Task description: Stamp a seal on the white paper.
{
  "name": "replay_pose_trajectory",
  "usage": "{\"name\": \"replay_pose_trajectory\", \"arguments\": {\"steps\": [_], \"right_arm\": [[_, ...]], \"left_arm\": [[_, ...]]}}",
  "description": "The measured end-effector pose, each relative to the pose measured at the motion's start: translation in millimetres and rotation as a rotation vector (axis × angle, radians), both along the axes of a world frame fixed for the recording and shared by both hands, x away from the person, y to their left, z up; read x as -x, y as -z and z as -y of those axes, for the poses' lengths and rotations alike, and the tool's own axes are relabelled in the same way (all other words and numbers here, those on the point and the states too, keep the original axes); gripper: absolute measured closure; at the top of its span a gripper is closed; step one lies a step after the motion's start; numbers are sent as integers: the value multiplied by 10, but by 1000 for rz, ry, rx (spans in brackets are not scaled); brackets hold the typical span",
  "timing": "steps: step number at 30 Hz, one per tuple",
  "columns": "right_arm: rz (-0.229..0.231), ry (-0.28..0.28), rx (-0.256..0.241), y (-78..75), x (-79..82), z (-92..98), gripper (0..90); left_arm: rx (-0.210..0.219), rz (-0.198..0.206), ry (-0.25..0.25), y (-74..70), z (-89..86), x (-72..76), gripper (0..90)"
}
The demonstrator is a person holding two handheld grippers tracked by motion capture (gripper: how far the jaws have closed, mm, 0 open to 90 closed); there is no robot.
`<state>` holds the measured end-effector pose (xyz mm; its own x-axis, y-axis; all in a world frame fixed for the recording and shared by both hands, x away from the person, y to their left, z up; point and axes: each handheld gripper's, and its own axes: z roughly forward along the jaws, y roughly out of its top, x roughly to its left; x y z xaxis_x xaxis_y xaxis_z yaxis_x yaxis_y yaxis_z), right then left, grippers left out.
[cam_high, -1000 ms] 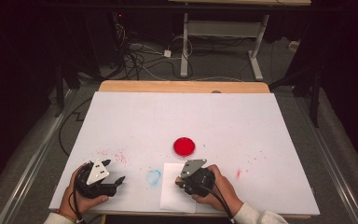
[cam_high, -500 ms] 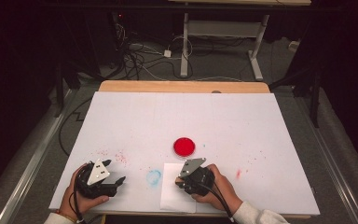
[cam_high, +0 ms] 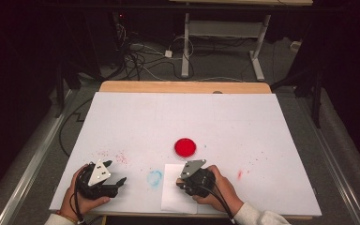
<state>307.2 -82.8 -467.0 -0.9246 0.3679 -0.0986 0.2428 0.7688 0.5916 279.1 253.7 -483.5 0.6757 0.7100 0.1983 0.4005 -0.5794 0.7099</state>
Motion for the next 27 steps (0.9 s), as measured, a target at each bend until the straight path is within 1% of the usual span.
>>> {"name": "replay_pose_trajectory", "arguments": {"steps": [1, 8, 18, 20, 22, 25, 27], "right_arm": [[1, -3, -2, 2, 0, -1, 760], [7, -9, 2, 6, 2, -5, 758], [-4, -1, -6, -8, -10, 2, 759], [-10, -9, -12, -17, -20, 8, 759], [-12, -3, -29, -51, -30, 26, 759], [-3, 15, -65, -148, -41, 67, 759], [9, 23, -78, -202, -43, 94, 759]], "left_arm": [[6, 1, -2, 3, 4, 2, 215], [3, 1, -2, 0, 5, 4, 215], [6, 3, -2, -7, -1, 4, 215], [8, 3, -1, -3, 0, 1, 216], [7, 4, 0, -4, -2, 3, 216], [11, 4, -4, -4, -5, 3, 216], [11, 3, -4, -3, -3, 3, 215]]}}
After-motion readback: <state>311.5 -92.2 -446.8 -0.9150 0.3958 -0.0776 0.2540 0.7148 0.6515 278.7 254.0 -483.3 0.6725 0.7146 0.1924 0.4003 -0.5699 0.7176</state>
